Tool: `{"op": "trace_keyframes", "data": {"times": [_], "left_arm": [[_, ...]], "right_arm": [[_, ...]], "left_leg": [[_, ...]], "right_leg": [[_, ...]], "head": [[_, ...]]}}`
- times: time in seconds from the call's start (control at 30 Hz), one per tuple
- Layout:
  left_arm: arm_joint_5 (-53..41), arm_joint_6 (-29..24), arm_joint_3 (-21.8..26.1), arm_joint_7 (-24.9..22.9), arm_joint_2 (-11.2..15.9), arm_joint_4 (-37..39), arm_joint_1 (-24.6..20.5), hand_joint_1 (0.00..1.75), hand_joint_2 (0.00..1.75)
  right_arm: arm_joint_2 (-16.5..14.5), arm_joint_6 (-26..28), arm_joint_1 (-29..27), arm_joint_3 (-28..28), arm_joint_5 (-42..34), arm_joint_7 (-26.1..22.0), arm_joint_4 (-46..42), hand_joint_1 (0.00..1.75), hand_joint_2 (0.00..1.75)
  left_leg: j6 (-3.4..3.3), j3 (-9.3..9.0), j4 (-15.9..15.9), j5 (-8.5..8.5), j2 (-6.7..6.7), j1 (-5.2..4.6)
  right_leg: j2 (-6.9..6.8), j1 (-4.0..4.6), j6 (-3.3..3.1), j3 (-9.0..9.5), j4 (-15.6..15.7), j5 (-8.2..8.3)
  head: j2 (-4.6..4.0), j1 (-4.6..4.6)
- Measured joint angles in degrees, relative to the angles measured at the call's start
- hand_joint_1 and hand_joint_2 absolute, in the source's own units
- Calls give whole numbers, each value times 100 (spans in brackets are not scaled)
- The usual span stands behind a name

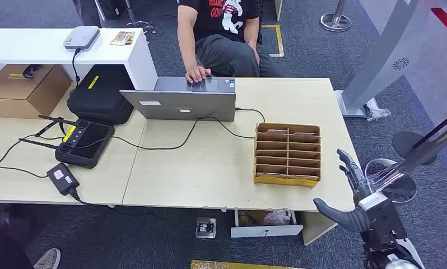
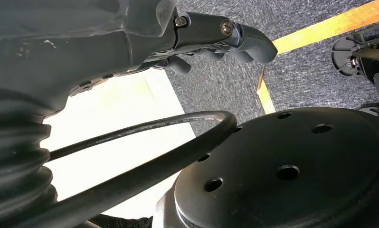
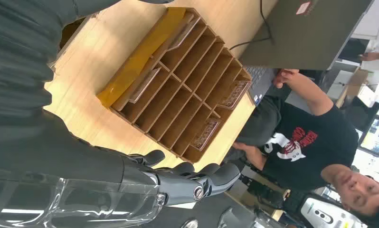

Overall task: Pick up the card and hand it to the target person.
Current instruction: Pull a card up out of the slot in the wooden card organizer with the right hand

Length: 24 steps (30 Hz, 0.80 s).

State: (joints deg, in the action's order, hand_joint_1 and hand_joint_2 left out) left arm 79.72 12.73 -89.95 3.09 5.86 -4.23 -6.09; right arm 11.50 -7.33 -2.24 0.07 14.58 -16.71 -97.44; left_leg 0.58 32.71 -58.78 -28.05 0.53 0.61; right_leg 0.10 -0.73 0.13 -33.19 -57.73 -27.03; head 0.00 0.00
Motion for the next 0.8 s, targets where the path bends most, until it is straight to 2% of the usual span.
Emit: {"op": "trace_keyframes", "data": {"times": [0.53,0.63,0.8], "left_arm": [[-17,0,1,-2,24,-21,-11,0,175],[4,-4,5,-6,28,-28,-11,0,175],[38,-15,0,-15,10,-14,-11,0,175]], "right_arm": [[167,34,-77,104,45,-34,70,0,175],[196,121,-7,249,313,4,172,0,175],[182,721,234,593,1296,104,562,0,175]], "left_leg": [[-1,-8,6,0,1,1],[0,-4,3,0,1,0],[0,-5,4,0,-6,1]], "right_leg": [[-3,2,-1,10,8,0],[-2,1,0,5,4,0],[5,1,0,4,4,2]], "head": [[0,0],[0,0],[0,0]]}}
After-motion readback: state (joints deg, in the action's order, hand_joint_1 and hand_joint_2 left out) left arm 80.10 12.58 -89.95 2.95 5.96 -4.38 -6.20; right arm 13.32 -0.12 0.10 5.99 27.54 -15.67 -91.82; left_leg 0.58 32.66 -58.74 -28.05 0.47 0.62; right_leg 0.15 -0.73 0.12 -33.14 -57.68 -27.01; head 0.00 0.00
